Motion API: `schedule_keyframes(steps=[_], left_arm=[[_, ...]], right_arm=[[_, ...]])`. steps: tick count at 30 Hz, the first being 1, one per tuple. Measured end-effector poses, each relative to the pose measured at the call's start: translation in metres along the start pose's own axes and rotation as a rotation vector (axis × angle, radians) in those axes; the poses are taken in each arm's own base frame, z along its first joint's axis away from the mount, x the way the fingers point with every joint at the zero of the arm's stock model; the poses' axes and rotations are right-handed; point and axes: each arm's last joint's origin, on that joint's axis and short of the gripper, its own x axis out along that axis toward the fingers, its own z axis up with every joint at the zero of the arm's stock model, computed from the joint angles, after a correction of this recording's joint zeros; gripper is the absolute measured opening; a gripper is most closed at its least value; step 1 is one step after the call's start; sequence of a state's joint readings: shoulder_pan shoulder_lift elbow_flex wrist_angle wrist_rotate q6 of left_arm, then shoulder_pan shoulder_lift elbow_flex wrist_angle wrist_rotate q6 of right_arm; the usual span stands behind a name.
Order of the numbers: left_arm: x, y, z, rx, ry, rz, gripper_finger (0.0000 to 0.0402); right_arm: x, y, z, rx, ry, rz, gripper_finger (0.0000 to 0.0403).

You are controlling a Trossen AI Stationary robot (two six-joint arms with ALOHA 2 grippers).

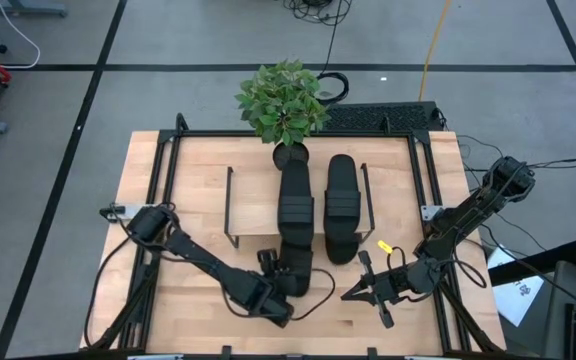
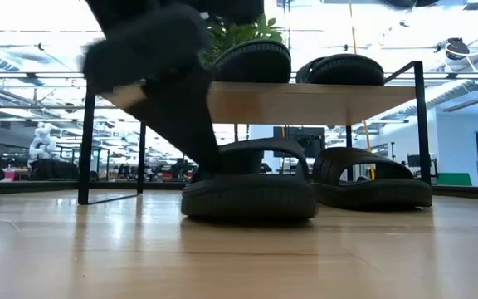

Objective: Pick and place slides into the shelf
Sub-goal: Put the black slide under the shelf

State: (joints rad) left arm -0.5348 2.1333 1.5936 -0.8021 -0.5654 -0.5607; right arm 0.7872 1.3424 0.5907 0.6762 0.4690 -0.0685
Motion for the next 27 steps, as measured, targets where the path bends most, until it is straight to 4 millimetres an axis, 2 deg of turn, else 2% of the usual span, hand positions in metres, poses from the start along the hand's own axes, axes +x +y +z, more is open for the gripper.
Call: schedule_keyframes(steps=[6,13,17,21,24,27], left_arm=[[-0.027,0.0,-0.001,0.086,-0.004,-0.081,0.0211],[-0.054,-0.001,-0.004,0.165,-0.008,-0.173,0.0155],[-0.056,-0.014,-0.008,0.228,-0.005,-0.279,0.009],[-0.055,-0.032,-0.006,0.307,-0.088,-0.389,0.0014],[-0.056,-0.038,0.001,0.29,-0.176,-0.393,0.0009],[-0.045,-0.04,0.002,0.279,-0.185,-0.342,0.0003]], right_arm=[[0.0,0.0,0.0,-0.004,0.003,0.001,0.0],[0.0,0.0,-0.001,-0.028,0.006,0.001,0.0],[0.0,0.0,0.0,-0.072,-0.004,0.0,0.0],[-0.003,-0.002,0.006,-0.086,-0.03,-0.004,0.0],[-0.005,-0.003,0.01,-0.071,-0.049,-0.005,0.0],[-0.006,0.0,0.01,-0.057,-0.052,0.006,0.0]])
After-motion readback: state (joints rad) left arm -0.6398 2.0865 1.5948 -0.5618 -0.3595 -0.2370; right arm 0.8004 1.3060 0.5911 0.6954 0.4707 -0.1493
